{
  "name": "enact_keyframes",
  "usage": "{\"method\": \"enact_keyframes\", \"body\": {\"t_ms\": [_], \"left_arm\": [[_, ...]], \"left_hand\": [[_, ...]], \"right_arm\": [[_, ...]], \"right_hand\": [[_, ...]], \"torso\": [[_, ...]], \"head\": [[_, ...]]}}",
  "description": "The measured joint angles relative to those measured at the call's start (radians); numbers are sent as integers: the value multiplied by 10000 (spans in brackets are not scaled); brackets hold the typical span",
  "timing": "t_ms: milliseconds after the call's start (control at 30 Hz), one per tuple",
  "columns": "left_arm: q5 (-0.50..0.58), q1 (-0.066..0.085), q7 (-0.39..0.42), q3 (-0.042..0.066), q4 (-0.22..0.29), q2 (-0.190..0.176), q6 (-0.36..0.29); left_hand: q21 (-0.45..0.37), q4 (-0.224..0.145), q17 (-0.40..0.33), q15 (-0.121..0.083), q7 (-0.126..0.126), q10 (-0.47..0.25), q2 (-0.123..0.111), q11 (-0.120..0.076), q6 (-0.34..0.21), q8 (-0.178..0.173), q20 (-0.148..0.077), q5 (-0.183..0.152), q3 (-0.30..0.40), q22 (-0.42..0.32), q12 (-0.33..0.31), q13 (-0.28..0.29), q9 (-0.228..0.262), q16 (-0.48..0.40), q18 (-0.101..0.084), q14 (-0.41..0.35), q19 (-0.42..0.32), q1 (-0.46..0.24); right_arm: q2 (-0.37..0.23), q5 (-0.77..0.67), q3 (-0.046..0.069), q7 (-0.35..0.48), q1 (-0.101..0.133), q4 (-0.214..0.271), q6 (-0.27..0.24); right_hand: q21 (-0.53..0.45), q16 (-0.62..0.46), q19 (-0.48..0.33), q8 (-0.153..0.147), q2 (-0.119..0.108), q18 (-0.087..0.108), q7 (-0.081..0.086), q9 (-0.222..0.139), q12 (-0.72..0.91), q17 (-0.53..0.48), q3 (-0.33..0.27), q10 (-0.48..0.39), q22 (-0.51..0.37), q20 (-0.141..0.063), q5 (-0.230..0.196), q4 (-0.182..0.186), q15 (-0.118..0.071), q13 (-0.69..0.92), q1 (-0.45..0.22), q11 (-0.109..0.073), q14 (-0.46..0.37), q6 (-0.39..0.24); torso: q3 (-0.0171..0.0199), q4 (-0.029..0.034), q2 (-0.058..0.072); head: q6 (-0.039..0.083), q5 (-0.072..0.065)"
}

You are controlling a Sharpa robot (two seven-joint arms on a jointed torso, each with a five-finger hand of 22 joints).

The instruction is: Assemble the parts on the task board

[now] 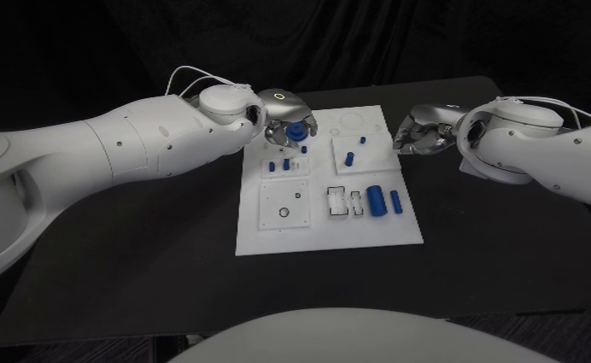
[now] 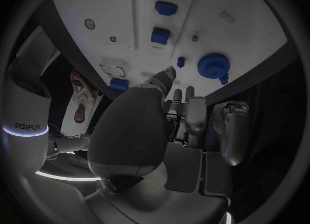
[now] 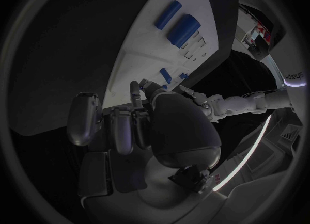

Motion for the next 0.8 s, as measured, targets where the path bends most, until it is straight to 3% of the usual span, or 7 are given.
{"method": "enact_keyframes", "body": {"t_ms": [300,533,800], "left_arm": [[-114,5,-54,-3,-142,160,153],[-147,-8,-38,-3,-371,303,178],[-163,-99,-16,-3,-563,435,129]], "left_hand": [[-73,-28,-120,-37,20,0,68,1,20,0,0,183,-27,0,-426,-393,-272,-38,2,-38,0,-36],[-118,-107,-153,-126,111,219,160,-212,220,0,-35,295,-4,0,-649,-689,-466,-76,2,-56,-36,56],[-175,-168,15,-250,176,390,157,-247,397,0,-71,426,58,0,-823,-933,-663,-76,3,36,1,54]], "right_arm": [[14,0,-6,6,-31,-36,-28],[48,1,-4,12,-32,-36,-53],[100,28,0,21,-33,-56,-77]], "right_hand": [[0,0,0,0,0,0,0,-1,0,0,0,0,-1,0,0,0,0,0,0,0,0,0],[0,0,0,0,0,0,0,-2,0,0,0,0,-1,0,0,0,0,0,0,0,0,0],[0,0,0,0,0,0,0,8,0,0,0,0,-2,0,0,0,0,0,0,0,0,0]], "torso": [[39,-112,68],[57,-130,92],[56,-163,97]], "head": [[0,110],[0,77],[-1,94]]}}
